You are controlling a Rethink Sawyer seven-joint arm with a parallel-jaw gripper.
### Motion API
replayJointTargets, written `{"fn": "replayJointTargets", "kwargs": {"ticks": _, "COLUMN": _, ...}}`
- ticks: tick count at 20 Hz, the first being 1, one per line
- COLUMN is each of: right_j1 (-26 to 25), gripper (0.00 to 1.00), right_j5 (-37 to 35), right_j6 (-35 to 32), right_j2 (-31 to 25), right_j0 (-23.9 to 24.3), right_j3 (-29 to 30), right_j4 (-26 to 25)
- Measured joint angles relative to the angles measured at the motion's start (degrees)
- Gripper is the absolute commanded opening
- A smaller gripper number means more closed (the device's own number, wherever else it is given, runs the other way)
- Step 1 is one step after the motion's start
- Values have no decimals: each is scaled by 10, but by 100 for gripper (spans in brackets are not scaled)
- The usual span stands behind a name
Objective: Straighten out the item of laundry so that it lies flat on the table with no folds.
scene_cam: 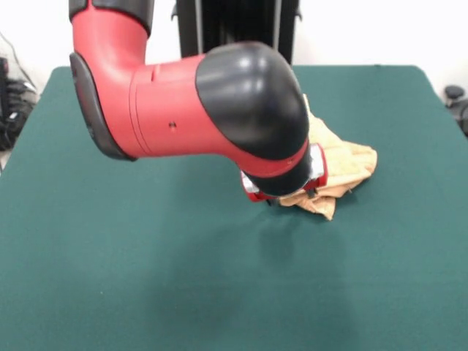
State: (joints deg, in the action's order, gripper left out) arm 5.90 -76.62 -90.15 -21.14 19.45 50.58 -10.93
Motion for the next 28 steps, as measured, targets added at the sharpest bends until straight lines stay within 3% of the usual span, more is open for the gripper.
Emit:
{"fn": "replayJointTargets", "kwargs": {"ticks": 13, "right_j1": -36, "gripper": 100, "right_j5": -77, "right_j6": 0, "right_j2": 0, "right_j0": -4, "right_j3": -52, "right_j4": 3}}
{"fn": "replayJointTargets", "kwargs": {"ticks": 28, "right_j1": -37, "gripper": 100, "right_j5": -82, "right_j6": 0, "right_j2": 7, "right_j0": -10, "right_j3": -54, "right_j4": 22}}
